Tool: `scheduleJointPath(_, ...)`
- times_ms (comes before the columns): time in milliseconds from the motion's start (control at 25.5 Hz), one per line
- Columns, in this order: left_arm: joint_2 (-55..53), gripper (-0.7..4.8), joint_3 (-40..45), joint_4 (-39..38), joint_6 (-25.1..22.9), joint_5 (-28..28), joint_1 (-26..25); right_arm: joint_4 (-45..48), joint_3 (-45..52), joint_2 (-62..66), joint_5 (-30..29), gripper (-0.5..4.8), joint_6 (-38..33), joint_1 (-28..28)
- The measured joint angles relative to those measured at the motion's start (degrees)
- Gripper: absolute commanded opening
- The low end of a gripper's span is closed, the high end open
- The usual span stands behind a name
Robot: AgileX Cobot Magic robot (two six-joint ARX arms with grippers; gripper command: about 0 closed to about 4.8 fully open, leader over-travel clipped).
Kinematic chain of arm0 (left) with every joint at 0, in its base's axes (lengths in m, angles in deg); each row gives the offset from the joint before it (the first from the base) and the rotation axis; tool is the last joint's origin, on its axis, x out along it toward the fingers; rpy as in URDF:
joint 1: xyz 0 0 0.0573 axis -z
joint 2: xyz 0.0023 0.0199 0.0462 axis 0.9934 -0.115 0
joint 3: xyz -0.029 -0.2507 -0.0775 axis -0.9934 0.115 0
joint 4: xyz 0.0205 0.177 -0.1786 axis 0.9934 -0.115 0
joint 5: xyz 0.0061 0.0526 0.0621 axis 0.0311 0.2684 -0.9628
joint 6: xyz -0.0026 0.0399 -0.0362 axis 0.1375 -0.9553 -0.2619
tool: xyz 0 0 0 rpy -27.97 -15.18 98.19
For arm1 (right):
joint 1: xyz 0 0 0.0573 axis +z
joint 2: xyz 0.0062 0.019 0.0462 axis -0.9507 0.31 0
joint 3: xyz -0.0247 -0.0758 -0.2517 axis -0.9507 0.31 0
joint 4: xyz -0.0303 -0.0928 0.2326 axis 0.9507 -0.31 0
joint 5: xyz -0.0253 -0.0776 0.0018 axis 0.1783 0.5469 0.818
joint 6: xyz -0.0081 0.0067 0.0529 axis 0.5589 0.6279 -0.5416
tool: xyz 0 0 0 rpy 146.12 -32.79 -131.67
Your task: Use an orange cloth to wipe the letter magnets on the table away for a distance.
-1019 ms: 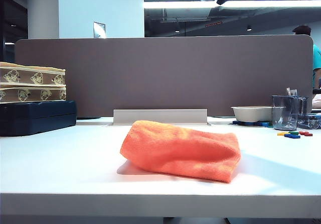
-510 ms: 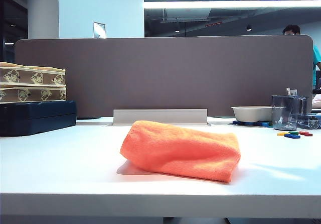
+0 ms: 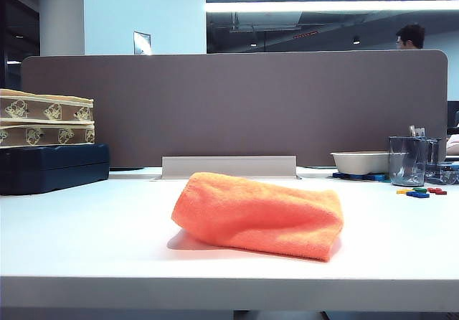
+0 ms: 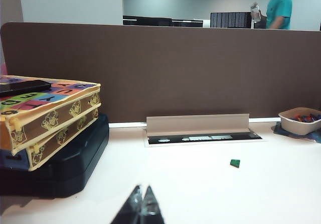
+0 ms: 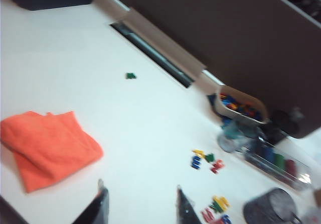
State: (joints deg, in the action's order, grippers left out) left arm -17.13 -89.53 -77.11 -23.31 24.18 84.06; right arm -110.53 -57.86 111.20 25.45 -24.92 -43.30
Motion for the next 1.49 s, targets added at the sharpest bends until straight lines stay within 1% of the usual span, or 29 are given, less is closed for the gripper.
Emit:
scheduleJointPath(39, 0.0, -0.05, 0.0, -0.7, 0.0, 0.0, 0.0, -0.8, 0.8, -2.3, 1.7, 1.65, 0.0, 0.0)
scheduleJointPath(118, 0.0, -0.05, 0.0, -1.5, 0.0, 0.0, 0.0, -1.5, 1.6, -3.6, 3.0, 1.65, -0.1, 0.0)
scheduleJointPath(235, 0.0, -0.05, 0.0, -1.7, 0.0, 0.2, 0.0, -1.2, 4.1, -3.8, 3.5, 1.65, -2.2, 0.0)
scheduleJointPath(274, 0.1, -0.05, 0.0, -1.7, 0.0, 0.3, 0.0, -0.4, 8.6, -10.1, 3.4, 1.64, -2.6, 0.0)
scheduleJointPath(314, 0.0, -0.05, 0.0, -1.9, 0.0, 0.3, 0.0, -3.3, 9.2, -12.7, 3.4, 1.49, -2.6, 0.0)
scheduleJointPath(392, 0.0, -0.05, -0.1, -2.0, 0.0, 0.3, 0.2, -1.2, 11.8, -20.0, 3.5, 1.47, -3.8, -0.3)
scheduleJointPath(471, 0.0, -0.05, -0.1, -1.9, 0.0, 1.4, 0.3, 0.5, 19.0, -20.9, 5.2, 1.48, -4.3, 0.0)
scheduleJointPath(510, 0.0, -0.05, -0.1, -2.1, -1.3, 1.9, 0.7, -1.1, 23.3, -21.8, 6.7, 1.48, -4.3, 0.3)
scheduleJointPath(667, 0.0, -0.05, -0.1, -2.1, -2.6, 1.9, 0.7, 1.8, 27.4, -26.9, 4.1, 1.48, -5.3, 0.0)
scheduleJointPath(863, 0.0, -0.05, -0.1, -2.1, -3.1, 2.8, 0.7, 6.6, 33.0, -27.0, 4.6, 1.48, -6.6, 0.7)
scheduleJointPath(1019, 0.0, -0.05, -0.1, -2.2, -3.5, 2.8, 0.7, 13.3, 35.9, -27.3, 4.6, 1.48, -6.6, 0.7)
scheduleJointPath(1098, 0.0, -0.05, -0.1, -2.2, -3.6, 2.8, 0.7, 15.6, 38.6, -27.2, 4.7, 1.48, -6.6, 0.7)
scheduleJointPath(1294, 0.0, -0.05, -0.1, -3.0, -3.7, 2.8, 0.7, 24.6, 46.2, -27.1, 4.7, 1.48, -6.6, 0.7)
scheduleJointPath(1490, 0.0, -0.05, -0.1, -3.2, -3.7, 2.8, 0.7, 31.3, 50.8, -27.0, 4.7, 1.48, -6.7, 0.7)
